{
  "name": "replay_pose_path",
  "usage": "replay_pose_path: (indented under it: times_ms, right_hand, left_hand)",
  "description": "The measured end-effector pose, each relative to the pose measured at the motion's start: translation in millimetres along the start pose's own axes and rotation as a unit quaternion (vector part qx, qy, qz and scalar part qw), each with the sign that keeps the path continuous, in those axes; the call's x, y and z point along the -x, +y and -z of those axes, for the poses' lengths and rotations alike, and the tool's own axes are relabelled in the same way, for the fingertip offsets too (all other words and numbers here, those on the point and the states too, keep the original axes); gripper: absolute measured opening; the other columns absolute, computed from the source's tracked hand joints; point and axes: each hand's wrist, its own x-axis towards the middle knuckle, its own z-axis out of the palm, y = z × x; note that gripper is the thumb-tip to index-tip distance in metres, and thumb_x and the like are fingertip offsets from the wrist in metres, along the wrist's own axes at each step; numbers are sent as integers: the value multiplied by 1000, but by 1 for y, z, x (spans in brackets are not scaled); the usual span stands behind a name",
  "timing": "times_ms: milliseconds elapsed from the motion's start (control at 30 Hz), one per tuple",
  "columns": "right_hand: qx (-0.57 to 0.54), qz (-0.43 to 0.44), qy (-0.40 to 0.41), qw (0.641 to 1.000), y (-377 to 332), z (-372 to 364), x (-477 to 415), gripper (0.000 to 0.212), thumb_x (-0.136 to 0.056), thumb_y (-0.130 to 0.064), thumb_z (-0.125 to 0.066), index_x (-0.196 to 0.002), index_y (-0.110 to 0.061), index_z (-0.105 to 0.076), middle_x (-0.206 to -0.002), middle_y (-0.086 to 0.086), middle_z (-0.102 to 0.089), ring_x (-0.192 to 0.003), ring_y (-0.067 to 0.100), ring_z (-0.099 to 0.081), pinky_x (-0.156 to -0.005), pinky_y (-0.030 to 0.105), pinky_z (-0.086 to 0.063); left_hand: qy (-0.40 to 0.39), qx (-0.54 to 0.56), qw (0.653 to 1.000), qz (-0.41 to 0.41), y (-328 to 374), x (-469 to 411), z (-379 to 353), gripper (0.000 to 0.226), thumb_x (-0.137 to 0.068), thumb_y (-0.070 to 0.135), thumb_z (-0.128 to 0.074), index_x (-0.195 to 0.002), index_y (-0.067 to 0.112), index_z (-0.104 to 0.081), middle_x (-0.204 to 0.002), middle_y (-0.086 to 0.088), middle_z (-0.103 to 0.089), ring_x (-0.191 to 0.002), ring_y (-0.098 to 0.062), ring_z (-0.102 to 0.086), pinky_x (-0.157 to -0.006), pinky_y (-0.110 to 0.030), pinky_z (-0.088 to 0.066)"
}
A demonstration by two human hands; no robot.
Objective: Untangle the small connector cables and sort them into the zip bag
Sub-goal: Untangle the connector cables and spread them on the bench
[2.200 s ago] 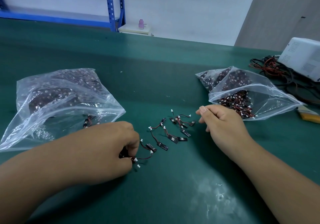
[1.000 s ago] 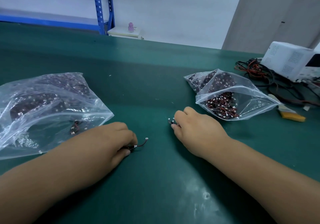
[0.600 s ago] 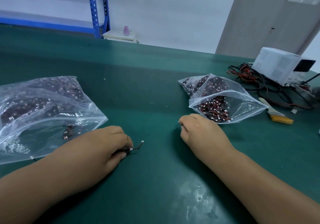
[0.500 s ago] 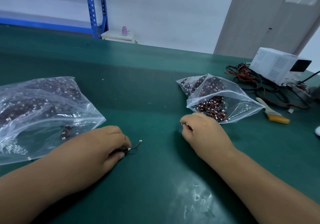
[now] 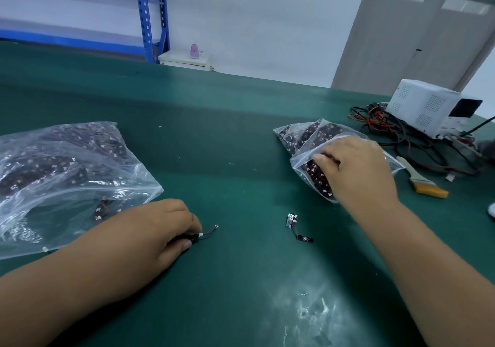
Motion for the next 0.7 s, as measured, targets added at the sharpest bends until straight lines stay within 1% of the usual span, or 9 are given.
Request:
replay_pose_path:
  times_ms: [67,100,200,300,367,433,533,633,700]
  right_hand:
    - [81,2,-24,996,-3,0,8,34,-101,-39,-47,-99,-20,-75,-106,-4,-71,-109,24,-59,-96,42,-41]
    - [93,7,-19,995,-6,2,13,37,-101,-39,-42,-98,-20,-73,-103,-3,-71,-106,26,-60,-93,43,-42]
    - [46,68,20,996,-24,14,33,41,-99,-41,-39,-82,-16,-66,-78,3,-64,-78,32,-60,-69,43,-49]
    - [47,47,-186,980,-43,19,49,58,-82,-76,-21,-93,-27,-49,-75,-3,-57,-77,27,-61,-60,35,-43]
    - [72,43,-262,961,-48,12,61,58,-78,-83,-20,-95,-29,-34,-75,-3,-52,-81,27,-63,-58,37,-41]
    - [78,39,-257,962,-55,4,67,46,-90,-74,-27,-88,-28,-23,-70,-5,-44,-73,28,-58,-52,37,-32]
    - [83,42,-221,971,-59,-4,67,30,-103,-42,-34,-84,-25,-18,-65,-4,-40,-52,20,-38,-46,34,-18]
    - [70,26,-238,968,-53,-5,63,22,-97,-16,-40,-84,-22,-23,-64,-1,-43,-51,20,-37,-44,35,-18]
    - [52,30,-241,969,-49,-4,61,18,-94,-11,-42,-86,-20,-29,-64,1,-44,-53,23,-39,-45,37,-21]
  left_hand:
    - [0,-1,1000,1,0,0,0,14,-92,34,-59,-104,43,-59,-98,28,-50,-98,8,-50,-87,-18,-43]
    - [-1,-1,1000,2,0,0,0,14,-92,34,-59,-104,43,-59,-99,28,-50,-98,8,-50,-87,-18,-43]
    - [-1,2,1000,3,1,1,1,14,-92,34,-60,-103,43,-59,-98,27,-50,-97,6,-51,-87,-20,-44]
    - [3,3,1000,4,1,1,2,13,-93,36,-58,-104,44,-56,-99,27,-49,-98,6,-50,-86,-18,-42]
    - [8,4,1000,3,2,2,2,13,-93,38,-57,-104,44,-55,-99,28,-48,-98,8,-48,-86,-15,-41]
    - [9,4,1000,2,4,3,2,13,-93,38,-57,-104,43,-56,-99,28,-49,-99,8,-48,-87,-13,-39]
    - [4,1,1000,-2,5,1,2,12,-93,37,-56,-104,42,-57,-99,27,-49,-99,7,-48,-87,-13,-38]
    - [-1,2,1000,-1,5,1,3,12,-94,36,-57,-104,42,-58,-98,27,-49,-97,6,-48,-87,-14,-39]
    - [-3,1,1000,1,5,1,3,13,-94,35,-56,-104,42,-58,-99,26,-50,-98,6,-49,-87,-15,-40]
